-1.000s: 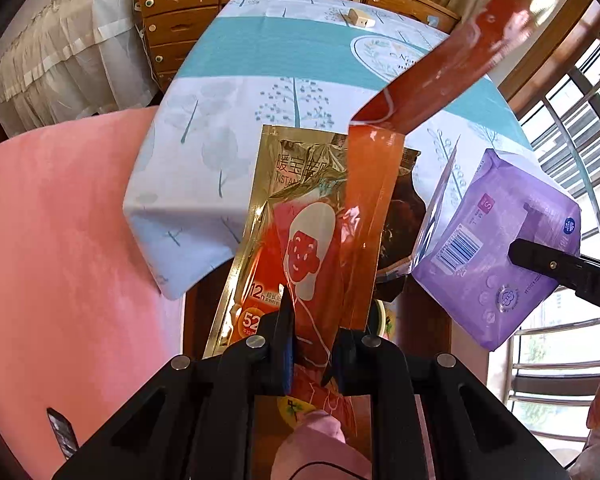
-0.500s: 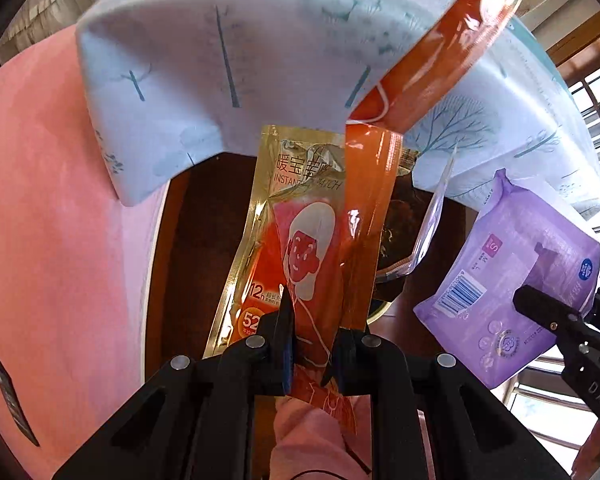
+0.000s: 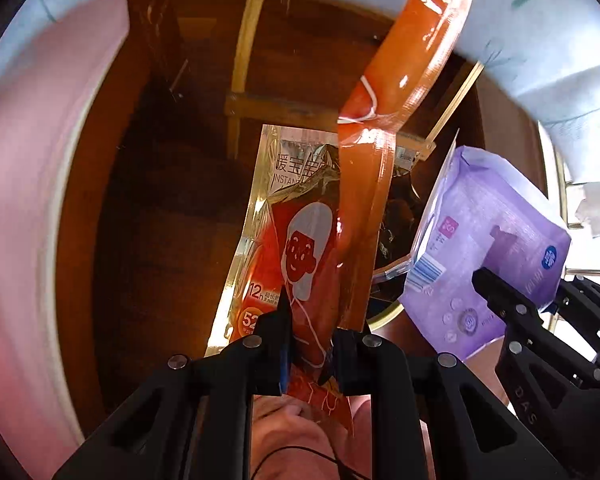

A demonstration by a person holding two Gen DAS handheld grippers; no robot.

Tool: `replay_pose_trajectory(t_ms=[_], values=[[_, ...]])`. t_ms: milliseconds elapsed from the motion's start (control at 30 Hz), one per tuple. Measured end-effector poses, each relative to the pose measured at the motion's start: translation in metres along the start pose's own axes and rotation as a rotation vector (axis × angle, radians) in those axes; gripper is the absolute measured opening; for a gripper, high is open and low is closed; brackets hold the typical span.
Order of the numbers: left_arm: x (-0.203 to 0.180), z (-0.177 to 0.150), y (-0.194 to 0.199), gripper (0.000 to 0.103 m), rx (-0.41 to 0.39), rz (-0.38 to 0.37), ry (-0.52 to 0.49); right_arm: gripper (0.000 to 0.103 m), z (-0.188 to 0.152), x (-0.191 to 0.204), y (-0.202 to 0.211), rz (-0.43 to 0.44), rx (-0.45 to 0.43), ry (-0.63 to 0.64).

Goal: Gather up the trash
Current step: 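Carry the orange wrapper and purple pack down over the trash bin with both tools, then open both tools to drop the wrapper and pack into the bin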

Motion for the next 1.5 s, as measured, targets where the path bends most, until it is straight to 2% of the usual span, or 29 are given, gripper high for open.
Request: replay_pose_trajectory(t_ms=[200, 367, 433, 500, 567, 600, 633, 800, 1233, 1500], values=[[-0.006, 0.001, -0.052, 0.017, 0.03, 0.003, -0.018, 0.012, -0.003, -0.004, -0.058, -0.029, 0.009, 0.016], [-0.013, -0.005, -0.067, 0.025, 0.036, 0.008, -0.051, 0.012, 0.004, -0.006, -0.089, -0.035, 0.021, 0.002], [-0.018, -0.005, -0.068, 0.036, 0.039, -0.015, -0.047, 0.013, 0.006, -0.007, -0.097, -0.037, 0.024, 0.005], [-0.017, -0.004, -0.07, 0.04, 0.033, -0.038, -0.043, 0.013, 0.012, -0.006, -0.105, -0.039, 0.026, 0.012], [-0.02, -0.004, -0.075, 0.051, 0.033, -0.036, -0.043, 0.013, 0.01, -0.004, -0.111, -0.037, 0.027, 0.012], [-0.02, 0.001, -0.077, 0.065, 0.032, -0.032, -0.044, 0.013, 0.009, -0.002, -0.115, -0.036, 0.028, 0.011], [-0.02, 0.0, -0.078, 0.074, 0.025, -0.033, -0.046, 0.013, 0.007, -0.003, -0.117, -0.035, 0.029, 0.011], [-0.009, 0.002, -0.078, 0.086, 0.011, -0.02, -0.028, 0.013, 0.005, -0.006, -0.123, -0.029, 0.033, 0.001], [0.025, -0.012, -0.022, 0.087, -0.107, 0.023, 0.017, 0.013, 0.015, 0.006, -0.119, 0.002, 0.01, 0.01], [0.043, -0.022, 0.009, 0.087, -0.144, 0.05, 0.068, 0.014, 0.021, 0.021, -0.121, 0.054, 0.049, -0.026]])
Point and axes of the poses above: each gripper's, at about its wrist camera, not at the fingertips, and y roughly against the way its jaws point, x to its left, z to its top, the point moved 7 cm from there along -y, roughly the way its jaws point, and after that the axes turned 1 degree about x, right-handed, at the moved point
